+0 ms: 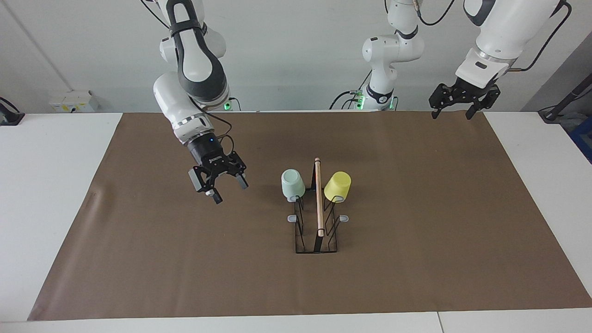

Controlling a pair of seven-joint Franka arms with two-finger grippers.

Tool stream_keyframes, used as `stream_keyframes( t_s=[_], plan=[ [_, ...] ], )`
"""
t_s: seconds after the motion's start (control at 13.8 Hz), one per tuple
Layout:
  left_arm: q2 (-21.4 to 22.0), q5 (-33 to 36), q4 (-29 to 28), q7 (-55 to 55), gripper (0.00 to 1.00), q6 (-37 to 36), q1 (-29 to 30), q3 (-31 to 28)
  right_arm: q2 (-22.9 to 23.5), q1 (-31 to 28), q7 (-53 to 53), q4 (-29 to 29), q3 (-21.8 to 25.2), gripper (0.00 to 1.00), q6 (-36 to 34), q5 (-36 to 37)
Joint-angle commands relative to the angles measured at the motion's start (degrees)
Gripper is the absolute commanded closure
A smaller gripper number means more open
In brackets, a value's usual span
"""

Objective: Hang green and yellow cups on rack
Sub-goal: 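Open the right gripper and withdraw it from the green cup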

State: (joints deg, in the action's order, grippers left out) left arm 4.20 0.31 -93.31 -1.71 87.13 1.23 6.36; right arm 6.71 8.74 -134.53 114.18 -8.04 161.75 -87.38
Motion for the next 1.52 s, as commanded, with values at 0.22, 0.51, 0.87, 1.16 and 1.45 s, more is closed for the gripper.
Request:
stream_keyframes(
  t_s=[0.22,0.51,0.87,1.16,1.45],
  plan=[
    [0.19,-0.75,0.14,-0.57,0.00,-0.91,0.70,0.40,-0.82,-13.82,24.17,-3.52,0.13,0.00,-29.94,35.82],
    [0.19,-0.75,0.14,-0.57,0.00,-0.91,0.70,0.40,-1.43,-16.39,52.36,-15.01,0.22,0.00,-50.25,61.65],
    [0.19,-0.75,0.14,-0.57,0.00,-0.91,0.70,0.40,-4.41,-15.33,82.97,-18.91,-0.48,0.00,-64.51,70.76],
    [0.19,-0.75,0.14,-0.57,0.00,-0.91,0.70,0.40,-8.37,-13.76,99.00,-18.91,-0.84,0.00,-71.12,72.78],
    [0.19,-0.75,0.14,-0.57,0.00,-0.91,0.70,0.40,-12.85,-0.78,123.40,-18.82,3.36,0.00,-76.92,80.94]
  ],
)
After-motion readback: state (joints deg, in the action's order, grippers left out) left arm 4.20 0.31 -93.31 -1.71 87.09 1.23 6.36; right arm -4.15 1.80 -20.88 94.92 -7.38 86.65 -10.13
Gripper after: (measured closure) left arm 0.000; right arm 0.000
